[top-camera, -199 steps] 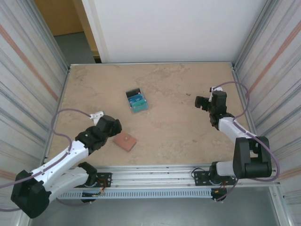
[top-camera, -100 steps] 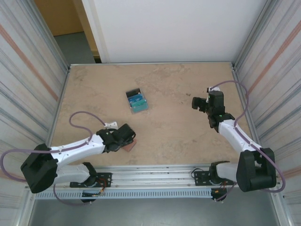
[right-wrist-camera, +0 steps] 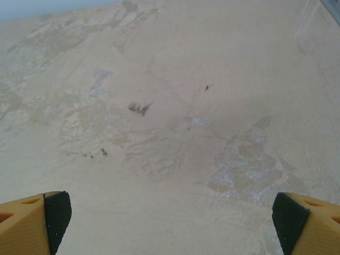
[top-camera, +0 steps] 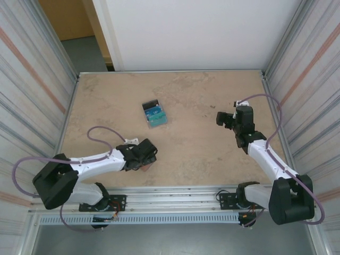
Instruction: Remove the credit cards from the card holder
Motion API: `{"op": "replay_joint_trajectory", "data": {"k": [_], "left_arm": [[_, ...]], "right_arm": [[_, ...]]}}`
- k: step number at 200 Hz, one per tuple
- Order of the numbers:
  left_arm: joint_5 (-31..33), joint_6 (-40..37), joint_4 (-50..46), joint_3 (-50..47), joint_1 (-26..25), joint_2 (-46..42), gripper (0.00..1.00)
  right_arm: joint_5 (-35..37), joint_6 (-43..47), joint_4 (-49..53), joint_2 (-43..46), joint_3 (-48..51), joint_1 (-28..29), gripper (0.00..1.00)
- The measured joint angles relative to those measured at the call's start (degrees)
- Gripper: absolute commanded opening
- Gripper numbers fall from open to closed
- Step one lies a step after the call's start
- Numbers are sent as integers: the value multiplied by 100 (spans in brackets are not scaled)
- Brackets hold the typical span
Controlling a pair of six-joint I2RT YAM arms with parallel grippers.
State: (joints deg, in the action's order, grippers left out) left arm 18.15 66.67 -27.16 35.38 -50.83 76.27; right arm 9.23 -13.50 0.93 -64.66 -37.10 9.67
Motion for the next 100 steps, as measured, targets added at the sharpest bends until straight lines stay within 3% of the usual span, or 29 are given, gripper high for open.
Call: {"op": "replay_joint_trajectory", "data": {"k": [41, 100], "left_arm": [[-120, -365, 61, 192, 26, 372, 99], [-284, -1617, 55, 675, 94, 970, 99]], "right_arm": [[4, -11, 66, 149, 0, 50, 99], [83, -155, 223, 195, 0, 164, 99]]}}
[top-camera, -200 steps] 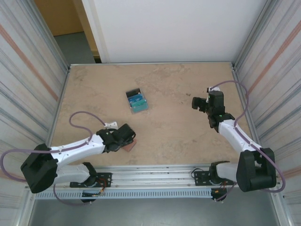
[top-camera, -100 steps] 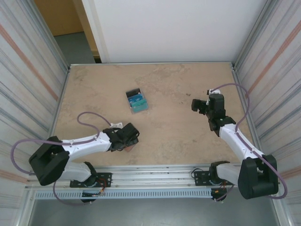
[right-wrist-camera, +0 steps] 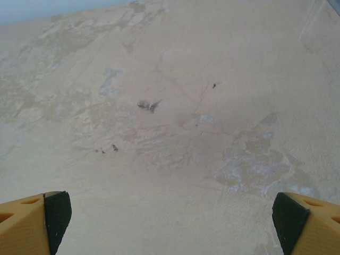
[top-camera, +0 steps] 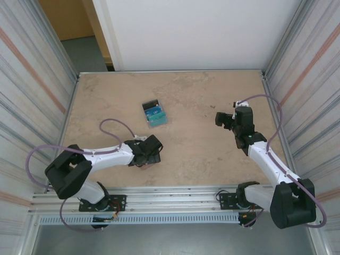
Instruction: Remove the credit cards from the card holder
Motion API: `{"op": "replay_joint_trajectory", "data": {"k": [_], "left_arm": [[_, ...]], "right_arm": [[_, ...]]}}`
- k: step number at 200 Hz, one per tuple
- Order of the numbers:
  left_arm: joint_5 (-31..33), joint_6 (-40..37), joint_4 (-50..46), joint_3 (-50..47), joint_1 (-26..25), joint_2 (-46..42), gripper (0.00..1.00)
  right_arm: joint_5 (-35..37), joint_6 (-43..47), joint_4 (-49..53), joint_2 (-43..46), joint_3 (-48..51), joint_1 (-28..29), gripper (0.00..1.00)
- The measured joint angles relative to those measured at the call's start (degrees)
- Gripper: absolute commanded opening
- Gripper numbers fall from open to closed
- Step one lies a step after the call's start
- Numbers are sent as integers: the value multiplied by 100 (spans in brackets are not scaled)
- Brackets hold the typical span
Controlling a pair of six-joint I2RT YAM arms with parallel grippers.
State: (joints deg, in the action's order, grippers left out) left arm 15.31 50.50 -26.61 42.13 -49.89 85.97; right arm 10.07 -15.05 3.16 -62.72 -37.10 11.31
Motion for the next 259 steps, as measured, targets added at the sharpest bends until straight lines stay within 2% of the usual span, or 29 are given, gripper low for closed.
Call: {"op": "replay_joint_trajectory", "data": {"k": [28, 61, 89, 125, 175, 184, 187, 218, 259], "left_arm": [[-170, -400, -2, 17, 109, 13, 99], [-249, -518, -57, 42, 146, 20, 98], [-225, -553, -111, 42, 144, 28, 86], [-205, -577, -94, 48, 140, 28, 81], [-251, -955, 400, 26, 70, 17, 82], [-267, -1062, 511, 7, 68, -7, 97], [-278, -1150, 553, -2, 66, -20, 98], [-341, -1405, 772, -52, 66, -122, 99], [-332, -1320, 457, -24, 70, -81, 99]], "right_arm": [[90, -2, 44, 0, 0, 37, 99], [219, -90, 164, 0, -2, 85, 99], [238, -162, 251, 4, -2, 101, 99], [236, -435, 424, 11, -55, 101, 99], [168, -874, 619, 153, -181, 101, 99], [146, -973, 684, 173, -205, 101, 99], [140, -1001, 715, 175, -219, 101, 99], [-46, -1279, 1056, 175, -426, 101, 99], [-214, -1458, 1276, 229, -503, 101, 99]]}}
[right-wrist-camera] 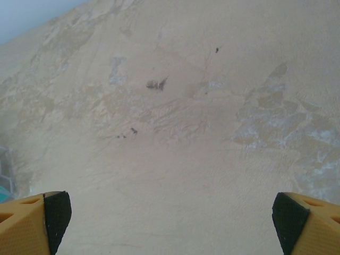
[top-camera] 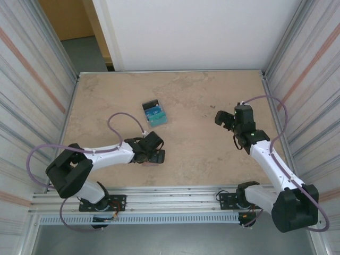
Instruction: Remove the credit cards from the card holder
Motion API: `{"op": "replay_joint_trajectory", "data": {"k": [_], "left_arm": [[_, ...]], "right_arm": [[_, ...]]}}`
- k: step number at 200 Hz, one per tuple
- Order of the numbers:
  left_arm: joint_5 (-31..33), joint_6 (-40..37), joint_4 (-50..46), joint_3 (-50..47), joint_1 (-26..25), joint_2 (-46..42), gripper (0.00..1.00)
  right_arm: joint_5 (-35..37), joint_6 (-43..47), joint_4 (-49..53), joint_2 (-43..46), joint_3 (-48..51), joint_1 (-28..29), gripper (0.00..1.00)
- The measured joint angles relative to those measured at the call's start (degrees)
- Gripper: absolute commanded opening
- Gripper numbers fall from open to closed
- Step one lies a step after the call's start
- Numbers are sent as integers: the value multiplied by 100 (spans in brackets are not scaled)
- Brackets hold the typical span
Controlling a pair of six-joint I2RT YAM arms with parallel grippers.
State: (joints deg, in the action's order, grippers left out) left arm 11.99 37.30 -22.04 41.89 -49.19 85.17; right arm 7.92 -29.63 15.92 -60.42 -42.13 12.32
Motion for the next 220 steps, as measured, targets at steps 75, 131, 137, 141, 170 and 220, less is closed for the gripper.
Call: {"op": "replay_joint_trajectory", "data": {"k": [75, 131, 137, 141, 170, 220], "left_arm": [[114, 157, -339, 197, -411, 278, 80], [197, -11, 90, -140, -413, -90, 72], [236, -44, 144, -192, -415, -136, 72], [262, -72, 186, -227, -415, -166, 72], [442, -302, 529, -415, -413, -404, 71], [566, -684, 1528, -636, -413, -588, 67]], "right_arm": [[-190, -114, 74, 138, 0, 7, 99], [-975, -603, 4, 11, 37, 105, 99], [-1088, -662, -31, -2, 61, 122, 99], [-1180, -721, -66, -13, 83, 125, 99], [-1958, -1132, -507, -282, 317, 267, 99], [-3314, -1740, -1749, -1421, 647, 828, 99]]}}
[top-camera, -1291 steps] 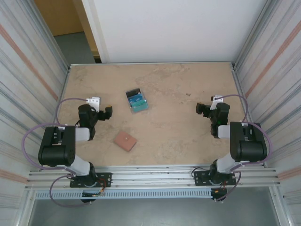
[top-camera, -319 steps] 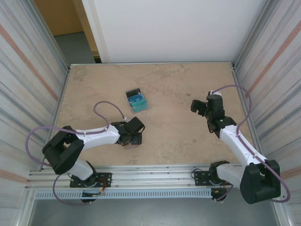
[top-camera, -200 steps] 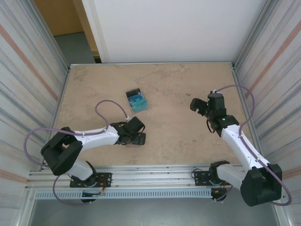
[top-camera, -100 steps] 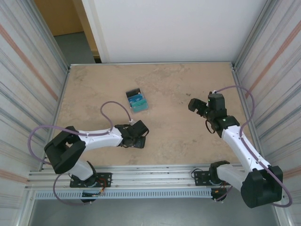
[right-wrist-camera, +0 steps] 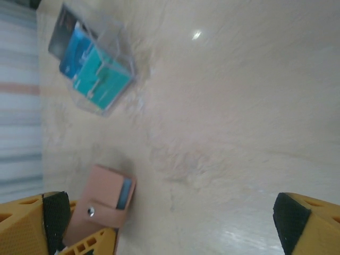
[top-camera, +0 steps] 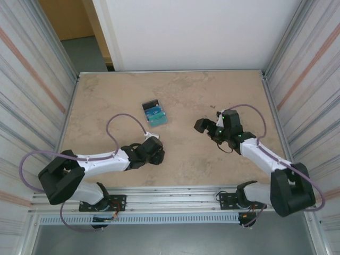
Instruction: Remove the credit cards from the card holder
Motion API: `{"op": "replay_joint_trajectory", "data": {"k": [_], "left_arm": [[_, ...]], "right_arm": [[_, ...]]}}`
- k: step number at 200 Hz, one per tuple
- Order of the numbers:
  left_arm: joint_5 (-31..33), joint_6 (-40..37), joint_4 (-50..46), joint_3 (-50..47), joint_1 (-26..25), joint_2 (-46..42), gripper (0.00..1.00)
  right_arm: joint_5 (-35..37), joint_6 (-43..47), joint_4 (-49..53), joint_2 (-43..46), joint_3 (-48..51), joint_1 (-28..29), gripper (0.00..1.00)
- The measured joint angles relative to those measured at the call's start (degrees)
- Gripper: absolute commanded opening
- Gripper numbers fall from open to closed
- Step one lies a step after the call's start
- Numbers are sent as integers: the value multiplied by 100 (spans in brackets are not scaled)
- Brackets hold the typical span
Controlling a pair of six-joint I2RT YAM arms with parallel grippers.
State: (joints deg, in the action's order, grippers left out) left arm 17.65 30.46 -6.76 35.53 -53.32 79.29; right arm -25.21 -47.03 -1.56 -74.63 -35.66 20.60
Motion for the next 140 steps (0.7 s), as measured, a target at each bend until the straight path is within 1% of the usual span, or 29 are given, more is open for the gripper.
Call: {"op": "replay_joint_trajectory", "data": {"k": [18, 49, 55, 61, 73, 80, 112, 140], "left_arm": [[0, -63, 236, -11, 0, 4, 63], [-4, -61, 365, -9, 11, 140, 64], [-7, -57, 363, -9, 11, 162, 66], [-11, -46, 361, -9, 11, 173, 71], [-28, -33, 369, -11, 11, 166, 92], [-57, -22, 369, -11, 11, 160, 98], [-249, 101, 330, -61, 101, 48, 99], [-599, 256, 79, -61, 481, -20, 98]], "right_arm": [[-219, -101, -317, -345, -15, 280, 98], [-378, -214, -492, -793, -240, 619, 97], [-378, -227, -503, -828, -278, 643, 97], [-380, -229, -516, -848, -302, 645, 97], [-361, -229, -522, -861, -352, 645, 97], [-345, -227, -509, -861, -380, 654, 97], [-127, -179, -221, -861, -579, 780, 97], [122, -118, 39, -811, -610, 866, 97]]}}
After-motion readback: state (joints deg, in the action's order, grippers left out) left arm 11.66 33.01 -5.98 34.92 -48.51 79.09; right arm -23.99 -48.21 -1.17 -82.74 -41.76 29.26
